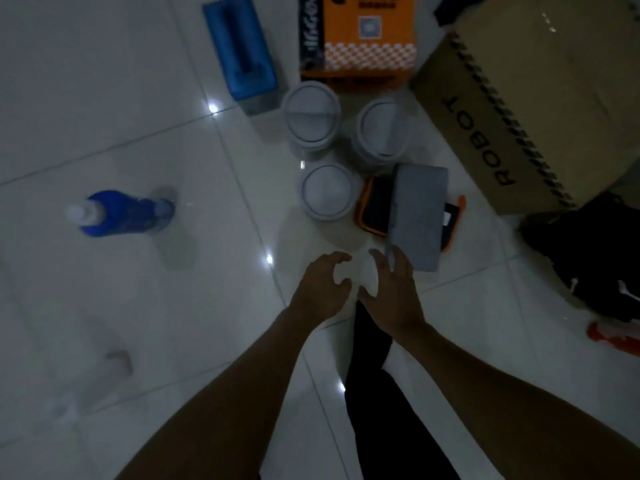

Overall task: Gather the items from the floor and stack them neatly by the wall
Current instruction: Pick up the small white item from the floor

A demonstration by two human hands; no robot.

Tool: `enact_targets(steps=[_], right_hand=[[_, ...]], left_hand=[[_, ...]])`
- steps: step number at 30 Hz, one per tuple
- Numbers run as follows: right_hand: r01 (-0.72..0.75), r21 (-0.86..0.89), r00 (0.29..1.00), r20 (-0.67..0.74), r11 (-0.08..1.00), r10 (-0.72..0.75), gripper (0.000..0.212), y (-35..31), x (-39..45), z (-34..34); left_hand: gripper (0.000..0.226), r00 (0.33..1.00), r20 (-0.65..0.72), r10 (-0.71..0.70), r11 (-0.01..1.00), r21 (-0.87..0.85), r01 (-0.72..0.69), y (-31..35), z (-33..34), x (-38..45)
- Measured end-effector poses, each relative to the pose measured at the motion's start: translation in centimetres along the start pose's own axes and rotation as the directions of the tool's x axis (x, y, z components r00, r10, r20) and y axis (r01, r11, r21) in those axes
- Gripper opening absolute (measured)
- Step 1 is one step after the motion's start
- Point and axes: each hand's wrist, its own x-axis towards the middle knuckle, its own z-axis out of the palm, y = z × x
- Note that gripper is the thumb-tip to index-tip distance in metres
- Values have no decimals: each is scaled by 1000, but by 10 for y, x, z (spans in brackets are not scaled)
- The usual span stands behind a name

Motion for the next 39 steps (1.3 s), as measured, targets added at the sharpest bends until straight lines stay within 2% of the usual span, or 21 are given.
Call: enact_targets(steps=[5,9,13,17,20,23,25,28,33,36,39], right_hand=[[210,-8,971,118,978,-208,71,-81,-30,46],[306,35,930,200,951,-307,71,-150,-54,88],[397,29,878,278,917,-389,75,-210,-82,129],[493,35,788,405,869,-464,88,-261,-112,178],[577,53,697,487,815,-526,97,-303,-132,224],[626,70,648,508,777,-568,99,-346,-150,275],[639,105,637,483,762,-600,98,-367,-161,307],[612,117,653,484,782,-583,86,-390,-173,346],[610,145,661,449,779,-601,65,-397,-179,391],[633,120,673,402,765,-620,51,-396,-174,403],[598,179,699,360,781,-618,50,-394,-173,390]], left_hand=[[44,980,-191,-47,998,-48,39,-56,-52,-77],[38,924,-372,-87,994,-101,52,-101,-94,-135],[38,827,-544,-146,986,-144,79,-144,-134,-190],[37,695,-707,-127,991,-66,114,-192,-180,-243],[42,619,-772,-143,984,-42,175,-236,-212,-281],[45,566,-806,-174,959,-9,282,-277,-235,-314],[49,571,-798,-190,946,6,323,-299,-244,-329],[53,622,-743,-247,948,-53,314,-324,-249,-341],[31,631,-732,-256,966,-162,203,-363,-250,-348],[19,655,-726,-207,978,-127,168,-371,-254,-347],[17,688,-705,-172,985,-115,129,-365,-256,-344]])
